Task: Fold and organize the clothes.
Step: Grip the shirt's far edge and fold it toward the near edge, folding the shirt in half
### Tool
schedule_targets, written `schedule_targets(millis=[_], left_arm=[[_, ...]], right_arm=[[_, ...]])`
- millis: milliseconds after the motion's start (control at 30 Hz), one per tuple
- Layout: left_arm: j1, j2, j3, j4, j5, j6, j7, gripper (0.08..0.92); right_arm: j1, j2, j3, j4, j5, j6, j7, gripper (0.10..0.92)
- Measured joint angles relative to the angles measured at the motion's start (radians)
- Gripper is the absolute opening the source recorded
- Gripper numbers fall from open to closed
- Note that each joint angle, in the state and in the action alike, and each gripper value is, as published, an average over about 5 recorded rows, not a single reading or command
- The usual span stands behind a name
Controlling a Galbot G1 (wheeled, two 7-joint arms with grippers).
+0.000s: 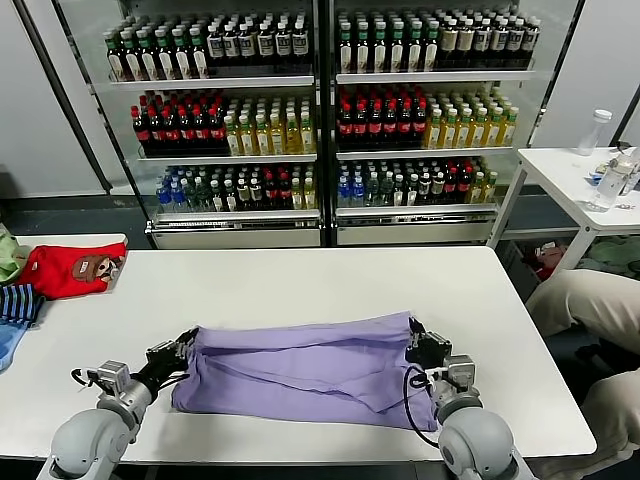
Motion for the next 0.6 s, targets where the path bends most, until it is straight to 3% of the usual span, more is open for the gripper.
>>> schedule_targets(millis=[300,600], left_arm=[[0.023,0.012,-0.015,-0.010,0.032,0.038,0.021,0.103],[0.061,-0.007,-0.029,-0.050,0.086,0.066,0.000,0.340]], right_arm=[[-0.044,-0.001,0.012,0.038,-0.012,-0.022,0.002,0.128],[-0.131,0.006,0.057,0.102,-0.057,-0.040,0.000,0.362]])
